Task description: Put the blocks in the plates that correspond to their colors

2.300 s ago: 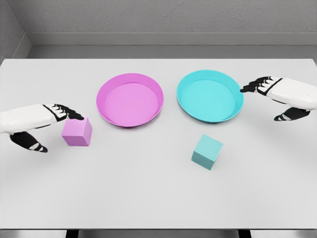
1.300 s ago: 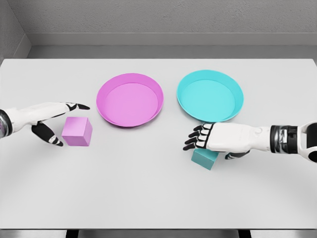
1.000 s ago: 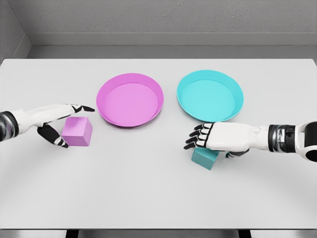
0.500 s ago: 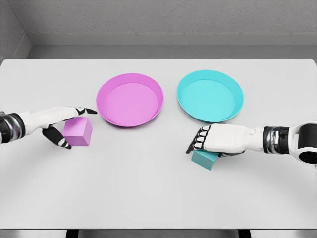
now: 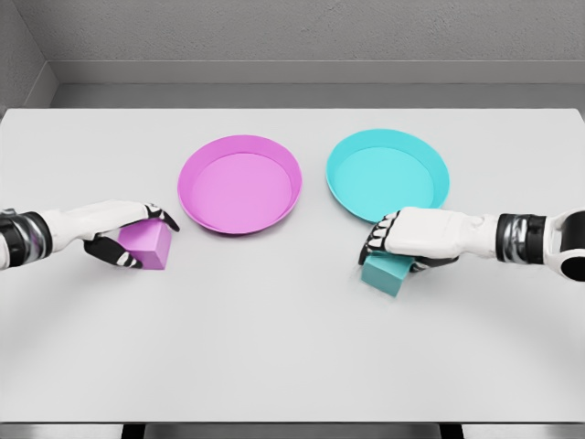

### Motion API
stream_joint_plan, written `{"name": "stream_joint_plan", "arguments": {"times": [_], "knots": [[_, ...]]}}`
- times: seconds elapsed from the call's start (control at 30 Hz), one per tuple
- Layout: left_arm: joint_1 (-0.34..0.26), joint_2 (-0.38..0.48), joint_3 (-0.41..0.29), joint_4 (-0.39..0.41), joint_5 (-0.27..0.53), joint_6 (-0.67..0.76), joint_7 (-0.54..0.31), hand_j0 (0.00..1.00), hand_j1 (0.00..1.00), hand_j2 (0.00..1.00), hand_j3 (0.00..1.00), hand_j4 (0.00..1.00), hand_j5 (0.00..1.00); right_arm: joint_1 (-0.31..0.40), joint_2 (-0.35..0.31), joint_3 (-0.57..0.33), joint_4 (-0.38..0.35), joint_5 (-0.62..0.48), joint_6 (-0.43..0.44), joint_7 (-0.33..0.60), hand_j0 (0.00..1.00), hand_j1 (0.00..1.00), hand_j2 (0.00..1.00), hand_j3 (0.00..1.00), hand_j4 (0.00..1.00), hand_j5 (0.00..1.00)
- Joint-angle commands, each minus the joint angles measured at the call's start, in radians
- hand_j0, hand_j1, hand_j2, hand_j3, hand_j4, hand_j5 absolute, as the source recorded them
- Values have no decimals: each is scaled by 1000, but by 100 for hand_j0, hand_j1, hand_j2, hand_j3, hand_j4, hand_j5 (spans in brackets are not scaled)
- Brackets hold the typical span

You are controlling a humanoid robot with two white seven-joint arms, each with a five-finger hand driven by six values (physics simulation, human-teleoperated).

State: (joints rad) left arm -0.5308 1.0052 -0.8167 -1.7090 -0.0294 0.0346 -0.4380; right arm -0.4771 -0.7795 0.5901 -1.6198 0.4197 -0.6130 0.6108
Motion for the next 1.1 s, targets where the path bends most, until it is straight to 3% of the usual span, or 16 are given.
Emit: {"name": "stream_joint_plan", "arguments": {"times": [0.0, 0.17, 0.27, 0.37, 0.43, 0.47, 0.5, 0.53, 0.63, 0.73, 0.8, 0.87, 0.93, 0.97, 1.03, 1.07], "knots": [[0, -3, -7, 0, 2, -4, -5, 51, 51, 51, 51, 51, 51, -2, 0, -33, 23, -82, 2, 0, 63, 63, 63, 63, 63, 63], [-14, 0, -7, 0, 3, -4, -5, 48, 48, 48, 48, 48, 48, -6, 0, -130, 83, -239, 2, 0, 63, 63, 63, 63, 63, 63], [-32, 3, -5, 0, 5, -8, -5, 48, 48, 48, 48, 48, 48, -46, 6, -159, 189, -317, 2, 0, 63, 63, 63, 63, 63, 63], [-52, 13, -4, -1, 8, -12, -5, 48, 48, 48, 48, 48, 48, -132, 97, -158, 278, -331, 2, 0, 63, 63, 63, 63, 63, 63], [-66, 7, -5, -1, 9, -33, -5, 40, 40, 40, 40, 40, 40, -189, 152, -156, 322, -320, 2, 0, 63, 63, 63, 63, 63, 63], [-72, 1, -5, -4, 11, -38, -5, 40, 40, 40, 40, 40, 40, -235, 180, -156, 365, -318, 2, 0, 66, 66, 66, 66, 66, 66], [-89, -8, -5, -4, 11, -38, -7, 40, 40, 40, 40, 40, 40, -245, 198, -154, 391, -311, 2, 0, 95, 95, 95, 95, 95, 95], [-101, -22, -7, -4, 11, -38, -7, 40, 40, 40, 40, 40, 40, -245, 197, -159, 394, -271, 2, 0, 100, 100, 100, 100, 100, 100], [-153, -60, -9, -4, 13, -35, -7, 40, 40, 40, 40, 40, 40, -236, 194, -210, 495, -252, 2, 0, 100, 100, 100, 100, 100, 100], [-210, -123, -9, 0, 9, -22, -11, 40, 40, 40, 40, 40, 40, -216, 175, -262, 501, -253, 2, 0, 100, 100, 100, 100, 100, 100], [-239, -169, -9, 11, 5, 25, -13, 40, 40, 40, 40, 40, 40, -209, 160, -263, 547, -254, 2, 0, 100, 100, 100, 100, 100, 100], [-279, -256, -9, 100, -6, 34, -33, 41, 41, 41, 41, 41, 41, -213, 157, -299, 649, -251, 2, 0, 100, 100, 100, 100, 100, 100], [-290, -401, -13, 239, -136, 34, -47, 43, 43, 43, 43, 43, 43, -213, 98, -299, 661, -251, 2, 0, 100, 100, 100, 100, 100, 100], [-290, -451, -15, 301, -158, 30, -47, 44, 44, 44, 44, 44, 44, -213, 92, -299, 661, -249, 2, 0, 100, 100, 100, 100, 100, 100], [-290, -485, -30, 347, -184, 25, -45, 44, 44, 44, 44, 44, 44, -212, 95, -297, 655, -228, 2, 0, 100, 100, 100, 100, 100, 100], [-290, -487, -30, 347, -184, 24, -45, 52, 52, 52, 52, 52, 52, -213, 94, -297, 653, -228, 2, 0, 100, 100, 100, 100, 100, 100]]}}
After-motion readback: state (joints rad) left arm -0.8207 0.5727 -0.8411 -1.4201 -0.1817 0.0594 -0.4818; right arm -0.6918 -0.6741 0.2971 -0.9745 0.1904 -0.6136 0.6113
